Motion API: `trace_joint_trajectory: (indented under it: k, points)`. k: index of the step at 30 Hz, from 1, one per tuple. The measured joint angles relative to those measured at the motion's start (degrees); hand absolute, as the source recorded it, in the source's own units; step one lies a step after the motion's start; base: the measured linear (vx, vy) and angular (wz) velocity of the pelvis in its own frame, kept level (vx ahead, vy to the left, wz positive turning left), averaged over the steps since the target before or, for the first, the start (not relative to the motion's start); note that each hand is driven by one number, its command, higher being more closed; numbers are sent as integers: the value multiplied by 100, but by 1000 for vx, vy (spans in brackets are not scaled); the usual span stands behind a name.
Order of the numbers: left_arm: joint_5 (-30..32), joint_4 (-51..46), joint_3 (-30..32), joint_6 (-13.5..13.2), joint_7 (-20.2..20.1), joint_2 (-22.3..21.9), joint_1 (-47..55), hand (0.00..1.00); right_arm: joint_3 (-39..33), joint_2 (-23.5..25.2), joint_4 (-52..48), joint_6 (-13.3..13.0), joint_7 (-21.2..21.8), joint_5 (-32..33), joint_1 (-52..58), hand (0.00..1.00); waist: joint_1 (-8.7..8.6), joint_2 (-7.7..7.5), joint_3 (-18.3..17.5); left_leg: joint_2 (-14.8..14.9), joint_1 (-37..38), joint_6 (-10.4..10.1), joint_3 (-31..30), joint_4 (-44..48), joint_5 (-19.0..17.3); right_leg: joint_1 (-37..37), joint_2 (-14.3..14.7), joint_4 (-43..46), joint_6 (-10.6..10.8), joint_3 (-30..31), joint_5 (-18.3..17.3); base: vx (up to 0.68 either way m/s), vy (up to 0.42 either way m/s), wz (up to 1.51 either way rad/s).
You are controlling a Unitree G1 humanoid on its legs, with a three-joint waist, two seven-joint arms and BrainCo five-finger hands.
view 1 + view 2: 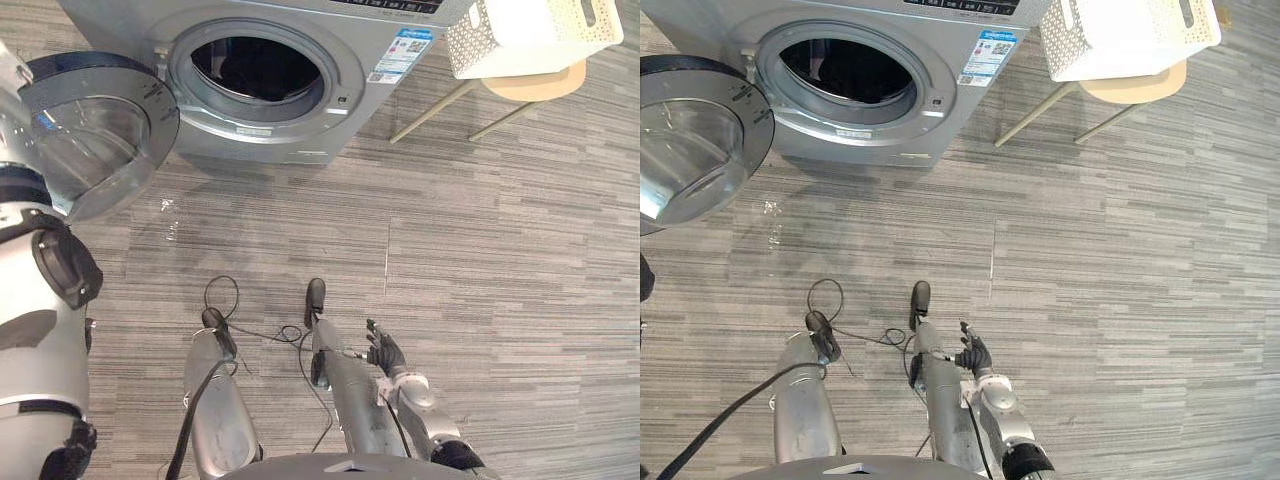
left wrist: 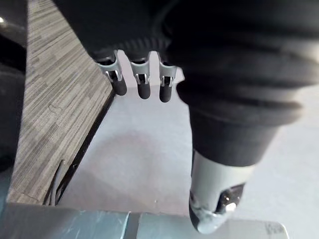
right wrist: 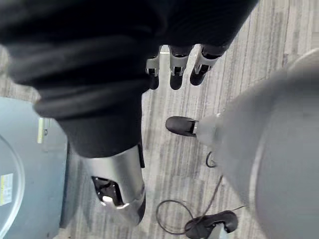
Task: Pick up the laundry basket with both hands and put the clothes into the washing machine.
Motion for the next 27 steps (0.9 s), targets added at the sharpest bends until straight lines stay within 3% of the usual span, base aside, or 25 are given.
trace_joint_trajectory:
  k: [3,4,8,9,10,11,12,13,14,18,22,27]
  points:
    - [628,2,-49,122,-376,203,2,0,3,12,94,8,44,-10,11,0,8,-15,-6,2,6,-27,-51,-121,117,1,18,0,38,85,-32,42,-31,11]
    - [1082,1,-60,208,-669,449,2,0,1,0,173,13,101,-109,9,0,39,-28,-5,49,20,-111,-96,-158,188,3,96,0,46,99,-37,44,-93,-2]
    - [1624,-9,-58,312,-875,816,1,0,60,-23,183,79,214,-217,12,0,-5,-160,7,86,212,-217,-78,-314,297,98,178,-1,83,218,-78,35,-92,-8]
    - [1672,-40,-58,312,-892,826,-3,0,60,-22,183,101,233,-218,16,0,-25,-182,-4,88,219,-209,-72,-339,326,96,174,-2,130,213,-171,6,-93,-3]
    - [1715,-72,-57,309,-903,869,-4,0,69,-19,186,109,252,-218,-3,0,-56,-189,-7,133,238,-187,-53,-510,438,82,148,1,214,-95,-642,7,-108,-21]
    - [1722,-58,-21,311,-906,983,2,0,116,0,178,106,275,-218,-45,0,0,-191,-12,281,307,-196,56,-776,587,-50,138,421,-209,-388,-680,72,-52,-29]
    - [1724,-56,15,319,-904,1040,7,0,123,10,172,102,306,-219,-35,0,14,-210,-20,333,315,-260,59,-866,690,-89,29,820,-320,-441,-715,113,16,-26]
    - [1725,-52,63,338,-911,1077,13,0,126,28,182,109,313,-220,-16,0,10,-270,-36,333,309,-325,46,-871,739,5,-87,845,-176,-381,-743,185,83,-26]
    - [1762,-44,260,415,-932,1260,53,0,129,38,176,111,379,-221,-40,0,93,-370,-52,440,295,-436,43,-870,847,121,48,443,-1,-223,-581,154,-15,-24]
    - [1890,-26,446,528,-978,1371,69,0,94,-66,59,116,408,-222,-79,0,-3,-377,-52,526,300,-581,54,-1157,1097,196,223,61,-107,-247,-338,98,-81,-11]
    - [1891,24,437,535,-1134,1339,69,0,65,-77,-83,119,407,-223,5,0,-75,-390,-46,590,272,-594,34,-1087,1100,214,276,55,-100,-238,-313,56,29,-2]
    - [2217,-38,220,540,-1281,1350,4,0,-85,-75,-147,128,416,-228,201,0,54,-450,-66,645,-50,-579,-219,-869,1048,105,318,39,-29,-287,-304,35,57,6]
